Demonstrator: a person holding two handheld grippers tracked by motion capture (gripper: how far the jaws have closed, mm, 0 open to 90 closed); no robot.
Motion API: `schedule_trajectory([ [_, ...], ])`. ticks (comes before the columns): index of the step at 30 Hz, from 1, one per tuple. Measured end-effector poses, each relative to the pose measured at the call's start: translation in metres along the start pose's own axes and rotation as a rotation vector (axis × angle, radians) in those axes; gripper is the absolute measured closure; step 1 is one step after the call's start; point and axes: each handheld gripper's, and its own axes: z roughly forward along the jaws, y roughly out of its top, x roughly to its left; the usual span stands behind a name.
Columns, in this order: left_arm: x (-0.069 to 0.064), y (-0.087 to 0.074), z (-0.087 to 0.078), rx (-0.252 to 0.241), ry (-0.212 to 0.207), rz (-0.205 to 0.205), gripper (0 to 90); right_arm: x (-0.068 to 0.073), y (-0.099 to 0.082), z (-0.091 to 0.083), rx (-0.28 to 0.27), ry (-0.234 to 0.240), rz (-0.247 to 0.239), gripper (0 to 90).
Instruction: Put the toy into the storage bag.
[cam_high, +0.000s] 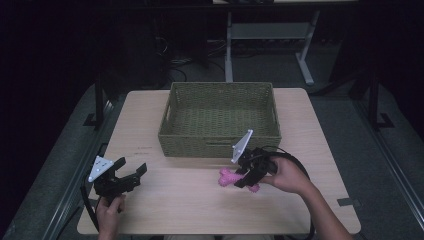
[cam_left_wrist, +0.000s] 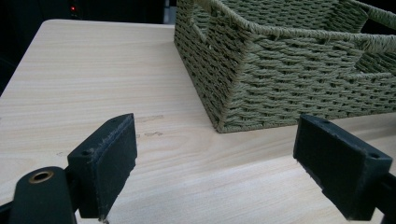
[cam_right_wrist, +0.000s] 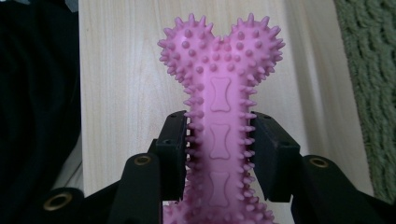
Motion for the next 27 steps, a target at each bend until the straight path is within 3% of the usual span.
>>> schedule_trajectory([
  [27, 0.000, 0.000, 0.000, 0.002, 0.005, 0.007, 13.0, -0.029, 0.017, -0.041, -0.026, -0.003, 0.006, 58.0],
])
